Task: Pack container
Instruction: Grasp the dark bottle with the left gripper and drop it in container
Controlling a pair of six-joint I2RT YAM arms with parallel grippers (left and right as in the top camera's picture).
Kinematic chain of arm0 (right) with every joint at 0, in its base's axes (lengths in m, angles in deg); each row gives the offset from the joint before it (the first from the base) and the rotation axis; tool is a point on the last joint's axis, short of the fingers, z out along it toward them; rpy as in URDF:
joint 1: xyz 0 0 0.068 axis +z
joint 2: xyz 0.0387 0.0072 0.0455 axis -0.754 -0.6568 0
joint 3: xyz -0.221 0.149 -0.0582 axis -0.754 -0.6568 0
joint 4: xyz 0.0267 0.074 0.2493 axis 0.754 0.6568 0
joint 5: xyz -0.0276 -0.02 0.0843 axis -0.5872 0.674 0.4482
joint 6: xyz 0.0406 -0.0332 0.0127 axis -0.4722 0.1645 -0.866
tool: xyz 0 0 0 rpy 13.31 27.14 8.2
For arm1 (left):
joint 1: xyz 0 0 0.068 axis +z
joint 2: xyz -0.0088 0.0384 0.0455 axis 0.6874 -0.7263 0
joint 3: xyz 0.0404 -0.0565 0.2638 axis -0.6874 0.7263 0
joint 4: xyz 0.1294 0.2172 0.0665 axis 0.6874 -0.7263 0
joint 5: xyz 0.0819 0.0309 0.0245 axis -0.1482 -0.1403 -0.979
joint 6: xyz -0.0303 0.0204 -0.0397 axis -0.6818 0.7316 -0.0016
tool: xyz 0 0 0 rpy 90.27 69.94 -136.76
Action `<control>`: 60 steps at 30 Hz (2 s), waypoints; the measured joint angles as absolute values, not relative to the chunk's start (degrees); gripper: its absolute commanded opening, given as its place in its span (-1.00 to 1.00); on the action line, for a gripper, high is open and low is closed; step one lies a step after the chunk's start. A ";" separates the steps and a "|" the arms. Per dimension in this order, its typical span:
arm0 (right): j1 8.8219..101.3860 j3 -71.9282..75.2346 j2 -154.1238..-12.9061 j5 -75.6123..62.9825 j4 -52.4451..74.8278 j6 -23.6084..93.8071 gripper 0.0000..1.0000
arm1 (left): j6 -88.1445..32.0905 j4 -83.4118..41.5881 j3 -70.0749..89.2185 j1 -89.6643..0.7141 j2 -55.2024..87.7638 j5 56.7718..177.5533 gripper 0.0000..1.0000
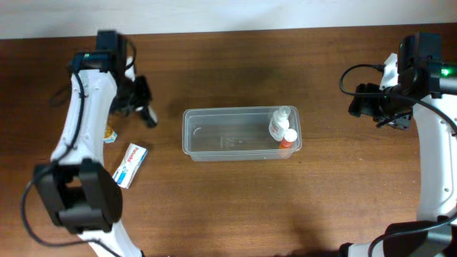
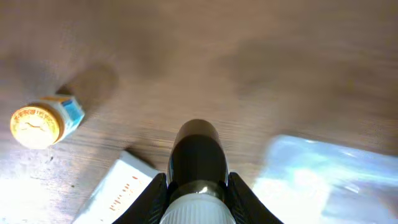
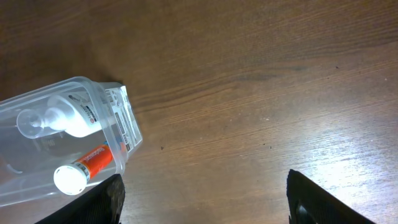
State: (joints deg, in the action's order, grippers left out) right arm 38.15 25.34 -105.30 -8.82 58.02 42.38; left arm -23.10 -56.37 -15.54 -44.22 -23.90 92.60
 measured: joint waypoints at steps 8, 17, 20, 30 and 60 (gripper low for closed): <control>38.15 25.31 -105.30 -8.82 57.67 42.38 0.50 | -23.10 -56.70 -20.13 -59.33 -13.85 92.81 -0.92; 38.15 25.31 -105.71 -8.69 57.65 42.55 0.51 | -23.10 -52.40 -20.15 -73.64 -20.67 92.81 -0.99; 38.15 25.31 -105.71 -8.66 57.67 42.57 0.50 | -23.10 -49.38 -20.15 -76.75 -24.06 92.81 -0.99; 38.15 25.31 -105.71 -8.66 57.65 42.57 0.50 | -23.10 -45.12 -20.11 -80.83 -34.83 92.77 -0.99; 38.15 25.31 -105.73 -8.66 57.67 42.75 0.51 | -23.27 -42.60 -20.11 -84.40 -37.59 92.79 0.04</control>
State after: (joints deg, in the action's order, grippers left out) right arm 38.15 25.31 -105.73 -8.66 57.67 42.75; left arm -23.27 -42.60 -20.11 -84.40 -37.59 92.79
